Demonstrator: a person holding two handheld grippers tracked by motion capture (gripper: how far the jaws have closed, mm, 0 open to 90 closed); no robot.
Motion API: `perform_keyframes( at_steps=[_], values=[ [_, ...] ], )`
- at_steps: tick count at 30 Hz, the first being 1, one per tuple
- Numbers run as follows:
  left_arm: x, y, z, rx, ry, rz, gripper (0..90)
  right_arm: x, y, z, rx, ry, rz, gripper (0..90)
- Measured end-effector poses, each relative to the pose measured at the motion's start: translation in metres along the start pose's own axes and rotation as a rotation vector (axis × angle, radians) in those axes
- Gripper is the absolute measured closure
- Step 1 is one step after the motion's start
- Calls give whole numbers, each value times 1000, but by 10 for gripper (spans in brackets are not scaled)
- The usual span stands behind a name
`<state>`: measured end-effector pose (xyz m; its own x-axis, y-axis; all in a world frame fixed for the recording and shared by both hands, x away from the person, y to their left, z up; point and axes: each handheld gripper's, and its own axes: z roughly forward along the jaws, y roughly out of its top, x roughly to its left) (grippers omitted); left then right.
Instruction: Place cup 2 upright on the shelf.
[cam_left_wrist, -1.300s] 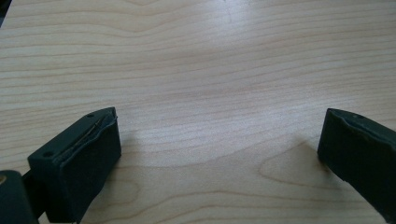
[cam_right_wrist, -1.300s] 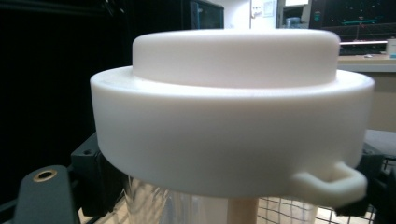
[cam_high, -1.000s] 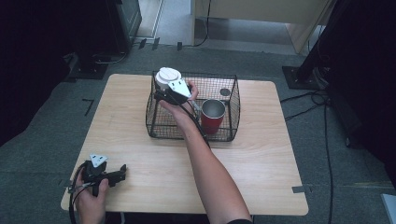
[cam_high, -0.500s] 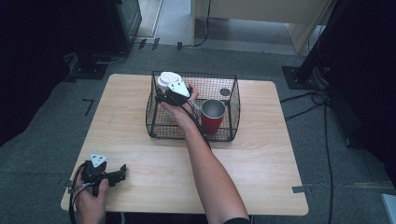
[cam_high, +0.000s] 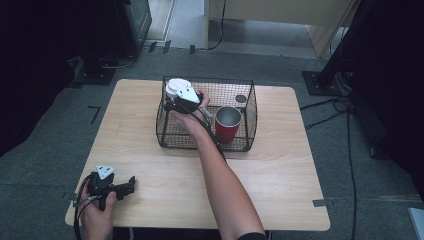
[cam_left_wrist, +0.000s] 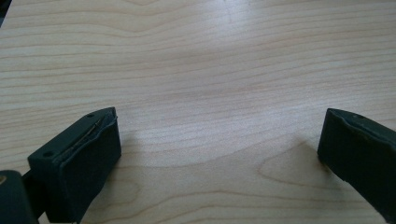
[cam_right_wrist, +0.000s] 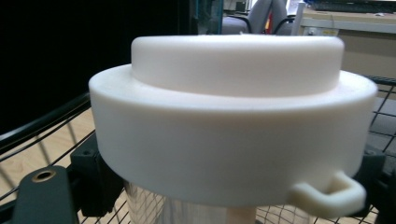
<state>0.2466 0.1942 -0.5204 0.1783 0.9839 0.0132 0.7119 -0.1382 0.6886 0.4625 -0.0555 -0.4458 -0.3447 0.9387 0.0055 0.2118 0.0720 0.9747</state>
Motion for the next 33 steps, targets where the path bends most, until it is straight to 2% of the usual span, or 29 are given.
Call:
perform_keyframes(
  at_steps=[5, 10, 18, 23, 33],
  values=[
    [0, 0, 0, 0, 0, 0, 0, 1, 2, -3, 13, 50, 26, 55],
    [0, 0, 0, 0, 0, 0, 0, 0, 3, -6, -2, 61, 21, 29],
    [0, 0, 0, 0, 0, 0, 0, -2, 4, -11, -27, 59, -31, 28],
    [0, 0, 0, 0, 0, 0, 0, -2, 9, -14, -63, 81, -26, 21],
    [0, 0, 0, -2, 0, -2, 0, 0, 22, -20, -127, 85, -11, 21]
  ],
)
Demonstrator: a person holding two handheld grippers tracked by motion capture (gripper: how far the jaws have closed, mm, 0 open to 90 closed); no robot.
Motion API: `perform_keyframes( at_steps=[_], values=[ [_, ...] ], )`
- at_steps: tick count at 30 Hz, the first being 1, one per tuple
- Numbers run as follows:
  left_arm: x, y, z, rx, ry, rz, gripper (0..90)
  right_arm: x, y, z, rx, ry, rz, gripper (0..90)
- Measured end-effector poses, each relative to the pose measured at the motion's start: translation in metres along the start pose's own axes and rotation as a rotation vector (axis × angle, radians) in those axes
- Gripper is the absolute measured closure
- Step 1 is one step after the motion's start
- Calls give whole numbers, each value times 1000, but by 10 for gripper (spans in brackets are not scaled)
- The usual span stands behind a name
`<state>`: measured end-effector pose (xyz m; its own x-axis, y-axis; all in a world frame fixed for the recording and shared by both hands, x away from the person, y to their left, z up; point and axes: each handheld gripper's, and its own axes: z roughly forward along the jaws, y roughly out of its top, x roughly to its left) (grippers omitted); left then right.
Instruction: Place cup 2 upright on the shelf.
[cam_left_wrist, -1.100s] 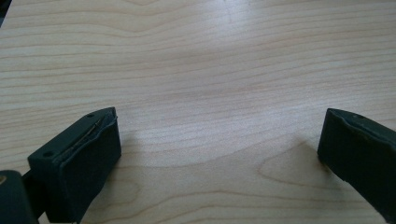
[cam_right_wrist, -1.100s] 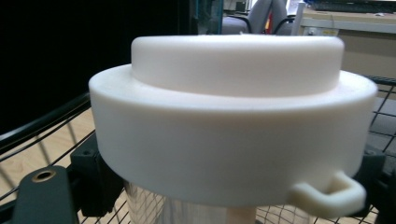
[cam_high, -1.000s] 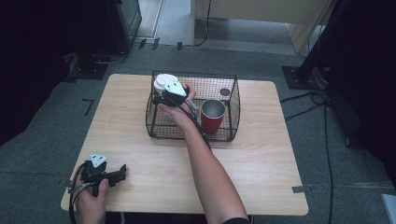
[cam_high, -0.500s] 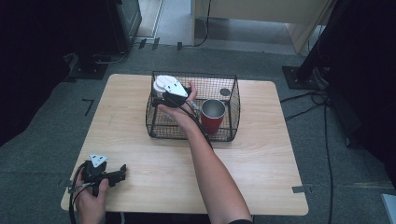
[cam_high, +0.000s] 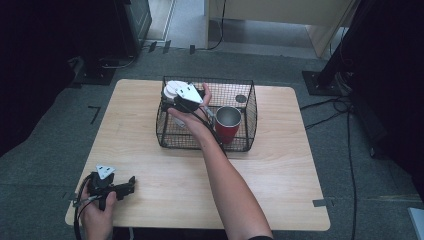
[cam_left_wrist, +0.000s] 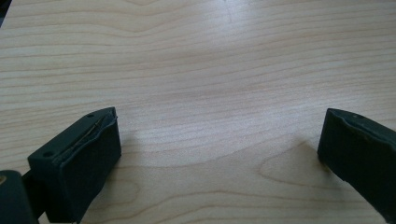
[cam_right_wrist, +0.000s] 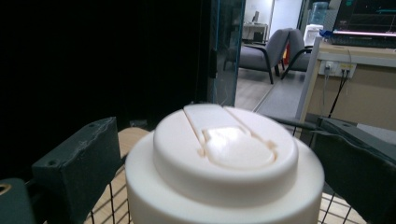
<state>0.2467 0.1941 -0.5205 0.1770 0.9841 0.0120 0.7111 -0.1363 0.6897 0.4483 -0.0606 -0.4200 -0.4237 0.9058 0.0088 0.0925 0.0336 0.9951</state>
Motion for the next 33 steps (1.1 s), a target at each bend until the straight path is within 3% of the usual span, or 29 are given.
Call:
perform_keyframes(
  at_steps=[13, 19, 33],
  values=[
    [0, 0, 0, 0, -2, 3, 0, 5, 28, -21, -87, 34, 15, 21],
    [0, 0, 0, -2, -2, 1, 0, 1, 37, -36, -118, 46, 36, 21],
    [0, 0, 0, -3, -2, 1, 0, -15, 47, -69, -164, 34, 22, 21]
  ],
)
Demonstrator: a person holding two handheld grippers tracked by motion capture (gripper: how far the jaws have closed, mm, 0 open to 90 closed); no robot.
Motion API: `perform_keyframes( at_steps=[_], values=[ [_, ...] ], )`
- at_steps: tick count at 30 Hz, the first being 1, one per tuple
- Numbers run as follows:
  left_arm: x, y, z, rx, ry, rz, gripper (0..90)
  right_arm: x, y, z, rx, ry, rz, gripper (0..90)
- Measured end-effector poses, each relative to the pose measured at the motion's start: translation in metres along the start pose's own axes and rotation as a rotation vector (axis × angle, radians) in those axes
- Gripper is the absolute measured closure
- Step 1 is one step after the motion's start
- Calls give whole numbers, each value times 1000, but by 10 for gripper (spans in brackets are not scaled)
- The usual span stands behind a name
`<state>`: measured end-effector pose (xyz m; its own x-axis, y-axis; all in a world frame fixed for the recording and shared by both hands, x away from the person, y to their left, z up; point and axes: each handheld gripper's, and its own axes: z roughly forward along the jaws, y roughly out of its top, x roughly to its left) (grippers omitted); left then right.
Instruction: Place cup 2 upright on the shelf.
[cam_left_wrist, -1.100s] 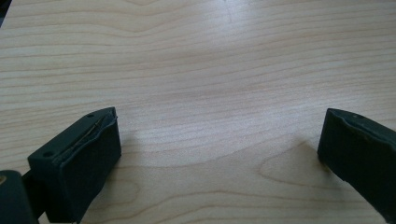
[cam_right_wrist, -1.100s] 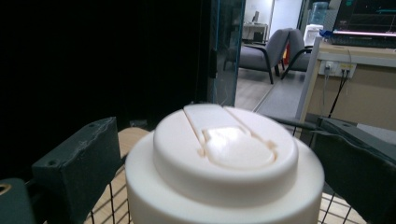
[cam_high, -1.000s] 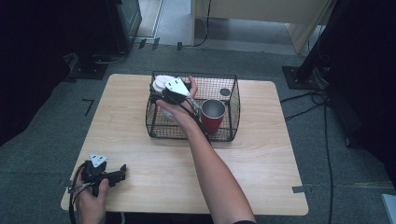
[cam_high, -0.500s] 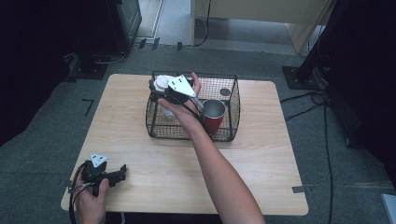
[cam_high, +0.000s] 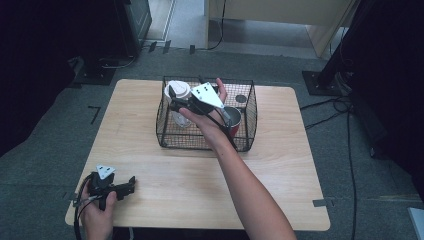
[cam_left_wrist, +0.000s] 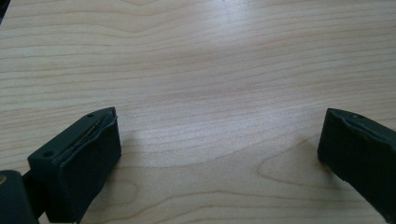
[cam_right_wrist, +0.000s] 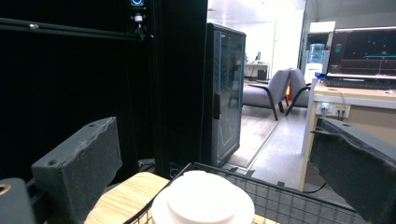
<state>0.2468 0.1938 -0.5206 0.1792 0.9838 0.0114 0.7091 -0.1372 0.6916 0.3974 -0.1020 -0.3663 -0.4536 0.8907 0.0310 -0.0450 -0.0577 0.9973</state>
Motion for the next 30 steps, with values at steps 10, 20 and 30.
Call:
perform_keyframes(
  at_steps=[10, 20, 30],
  values=[
    [0, 0, 0, -1, 0, 0, 0, -9, 8, -22, -18, -16, 6, 21],
    [0, 0, 0, 0, 0, 0, 0, -16, 17, -50, -31, -23, 0, 21],
    [0, 0, 0, 0, 0, -1, 0, -37, 12, -77, -33, -59, -20, 21]
  ],
)
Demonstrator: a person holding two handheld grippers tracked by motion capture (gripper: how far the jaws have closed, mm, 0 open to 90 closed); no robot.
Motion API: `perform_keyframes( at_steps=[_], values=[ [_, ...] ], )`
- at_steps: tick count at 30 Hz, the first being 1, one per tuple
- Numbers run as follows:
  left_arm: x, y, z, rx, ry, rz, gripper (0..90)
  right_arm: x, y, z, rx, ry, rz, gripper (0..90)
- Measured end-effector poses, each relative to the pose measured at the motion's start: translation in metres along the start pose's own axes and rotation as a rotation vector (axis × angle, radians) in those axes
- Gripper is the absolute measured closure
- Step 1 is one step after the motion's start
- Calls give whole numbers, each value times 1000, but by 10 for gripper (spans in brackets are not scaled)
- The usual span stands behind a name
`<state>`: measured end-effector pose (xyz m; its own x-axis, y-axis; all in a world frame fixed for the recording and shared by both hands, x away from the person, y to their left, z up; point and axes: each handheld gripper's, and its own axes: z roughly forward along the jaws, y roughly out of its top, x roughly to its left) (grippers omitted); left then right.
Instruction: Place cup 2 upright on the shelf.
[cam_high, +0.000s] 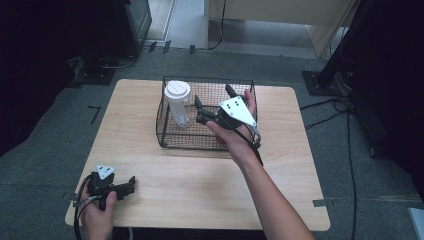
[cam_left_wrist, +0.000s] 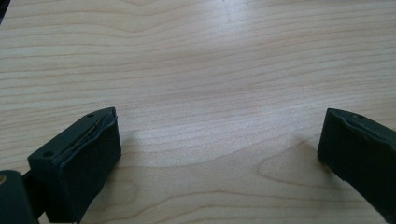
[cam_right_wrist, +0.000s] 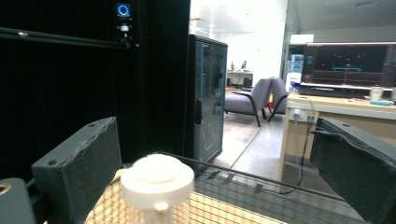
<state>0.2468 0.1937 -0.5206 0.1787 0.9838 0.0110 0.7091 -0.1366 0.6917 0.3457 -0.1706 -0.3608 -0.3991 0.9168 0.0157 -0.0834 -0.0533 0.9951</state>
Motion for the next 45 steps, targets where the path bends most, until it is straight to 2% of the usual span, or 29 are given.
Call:
perform_keyframes(
  at_steps=[12, 30, 38, 45],
  values=[
    [0, 0, 0, 0, 0, 2, 0, -30, -12, -34, 11, -42, 10, 21],
    [0, 0, 0, 0, 0, 2, 0, -64, -38, -84, 41, -113, 15, 21],
    [0, 0, 0, 1, 0, 2, 0, -82, -52, -106, 69, -144, -21, 21],
    [0, 0, 0, 0, 0, 2, 0, -100, -70, -129, 99, -193, 4, 21]
  ],
)
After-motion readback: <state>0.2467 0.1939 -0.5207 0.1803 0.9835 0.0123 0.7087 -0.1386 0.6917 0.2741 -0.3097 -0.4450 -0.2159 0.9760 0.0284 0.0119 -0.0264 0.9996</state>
